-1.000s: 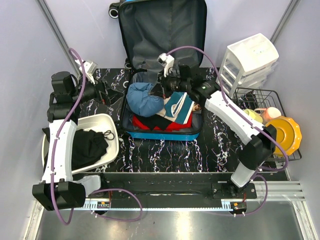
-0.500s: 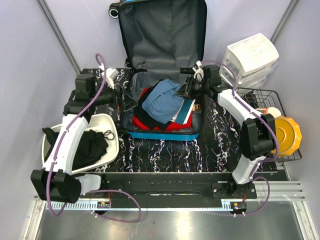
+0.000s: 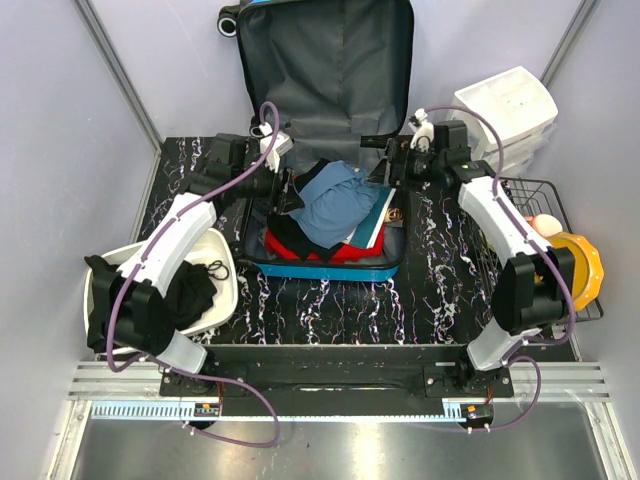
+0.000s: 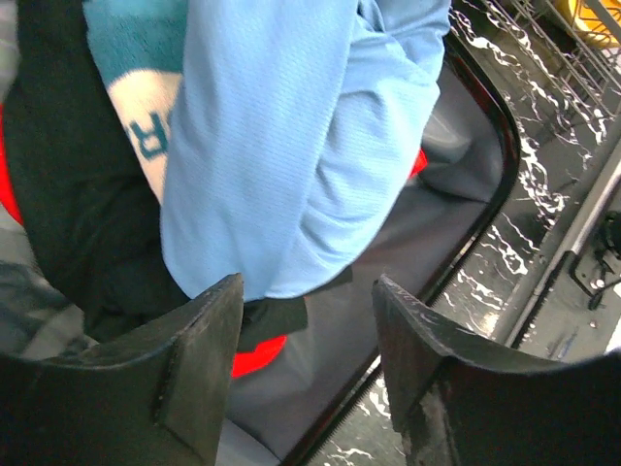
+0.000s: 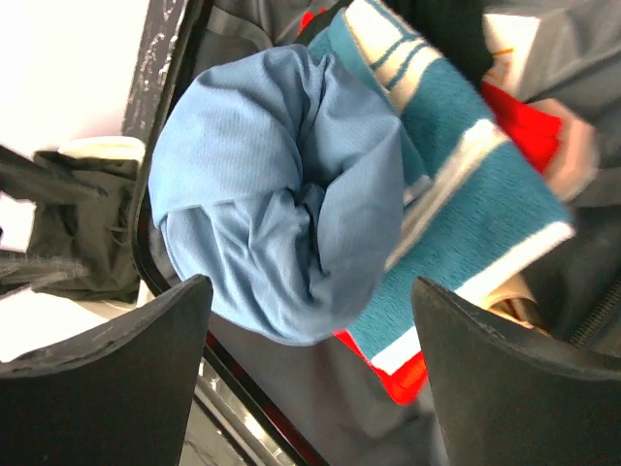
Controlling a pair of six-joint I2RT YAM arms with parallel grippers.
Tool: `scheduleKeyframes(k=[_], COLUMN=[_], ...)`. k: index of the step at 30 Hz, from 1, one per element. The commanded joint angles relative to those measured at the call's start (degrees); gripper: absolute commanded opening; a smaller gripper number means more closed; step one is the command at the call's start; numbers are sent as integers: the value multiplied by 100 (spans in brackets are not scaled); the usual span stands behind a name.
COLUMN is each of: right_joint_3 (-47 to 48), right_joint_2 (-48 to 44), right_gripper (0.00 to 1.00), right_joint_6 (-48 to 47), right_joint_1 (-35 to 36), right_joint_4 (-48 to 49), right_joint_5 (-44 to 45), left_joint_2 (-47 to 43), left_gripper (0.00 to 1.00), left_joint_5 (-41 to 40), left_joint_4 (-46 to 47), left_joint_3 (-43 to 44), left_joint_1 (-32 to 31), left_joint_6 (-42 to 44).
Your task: Open, take out, and arrange the luggage
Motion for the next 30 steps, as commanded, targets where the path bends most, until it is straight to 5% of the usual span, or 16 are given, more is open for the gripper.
scheduleKeyframes(k=[1, 6, 11, 19, 28, 30], right_joint_3=[114, -272, -484, -212, -185, -133], right_joint_2=[-655, -954, -665, -93, 566, 707], right_gripper=[91, 69, 49, 41, 28, 26], right_joint_6=[-919, -596, -68, 662, 575, 627], right_joint_1=[-121, -60, 142, 616, 845, 837], right_joint_4=[-421, -142, 447, 1362, 1363, 1397], right_joint_5=[155, -741, -944, -1120, -594, -357], left_joint_2=[305, 587, 841, 1421, 1194, 1149], left_gripper=[56, 48, 57, 50, 19, 3], left_joint_5=[-192, -148, -315, -746, -421, -255], left_joint_4=[306, 306, 306, 201, 69, 7], left_joint_3=[600, 855, 1083, 1558, 1734, 1822], left_joint_1=[-76, -322, -559, -612, -612, -613], left_joint_6=[358, 551, 710, 921, 781, 693])
